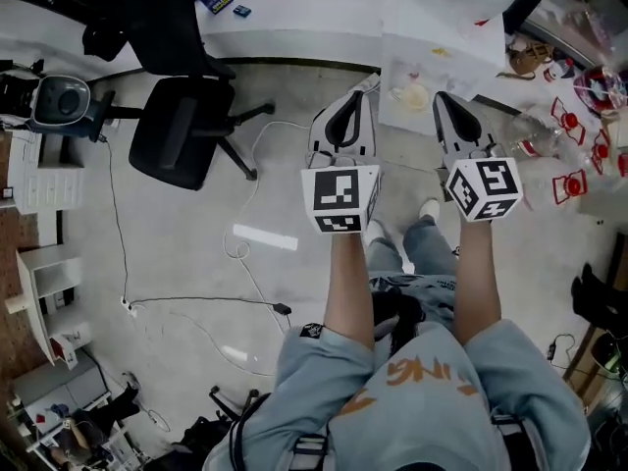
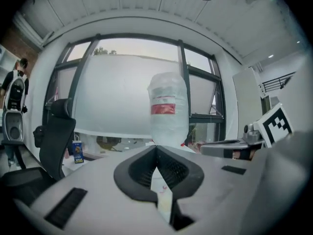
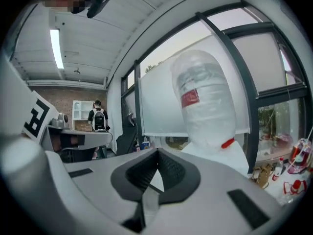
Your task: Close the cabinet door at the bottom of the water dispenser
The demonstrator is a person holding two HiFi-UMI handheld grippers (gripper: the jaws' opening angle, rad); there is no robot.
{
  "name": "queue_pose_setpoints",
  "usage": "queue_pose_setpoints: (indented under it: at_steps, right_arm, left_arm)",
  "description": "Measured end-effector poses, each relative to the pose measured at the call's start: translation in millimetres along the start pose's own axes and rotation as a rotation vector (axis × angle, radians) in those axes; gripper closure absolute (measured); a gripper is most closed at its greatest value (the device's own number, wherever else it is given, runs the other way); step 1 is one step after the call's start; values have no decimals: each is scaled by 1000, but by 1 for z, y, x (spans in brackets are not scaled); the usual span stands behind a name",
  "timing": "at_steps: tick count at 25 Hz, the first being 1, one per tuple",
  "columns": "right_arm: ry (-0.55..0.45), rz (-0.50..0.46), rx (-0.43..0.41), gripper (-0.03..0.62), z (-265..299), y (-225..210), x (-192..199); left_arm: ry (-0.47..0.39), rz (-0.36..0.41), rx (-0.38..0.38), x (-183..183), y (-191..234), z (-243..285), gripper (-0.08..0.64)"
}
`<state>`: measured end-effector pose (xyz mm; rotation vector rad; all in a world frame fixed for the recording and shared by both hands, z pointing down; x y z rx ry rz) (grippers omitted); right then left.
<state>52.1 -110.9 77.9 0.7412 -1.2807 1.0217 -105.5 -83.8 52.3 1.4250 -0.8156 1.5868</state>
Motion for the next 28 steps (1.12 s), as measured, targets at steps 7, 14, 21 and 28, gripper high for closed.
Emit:
queue_pose_setpoints:
  at_steps: [7, 14, 21, 28]
  right_arm:
    - [-101, -35, 10, 565, -10, 17, -75]
    - [-135, -106, 6, 565, -14, 23, -99]
    - [-143, -114, 18, 563, -6, 22, -99]
    - [-153, -121, 9, 563, 1, 26, -107]
  left_arm:
    - [-61, 106, -25, -56, 8, -8, 540]
    - [-125, 99, -24, -78, 12, -11, 540]
    - [-96, 116, -47, -78, 22, -10, 540]
    - [-105, 115, -86, -86, 31, -9, 540]
Point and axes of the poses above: the fingertips, and each gripper's own axes: z forward along the fingers, y to its left, x out of its underside, the point moved 4 cm from there along -z, backward along the fingers, and after that the axes turned 11 degrees about x, right-handed, at the moved point
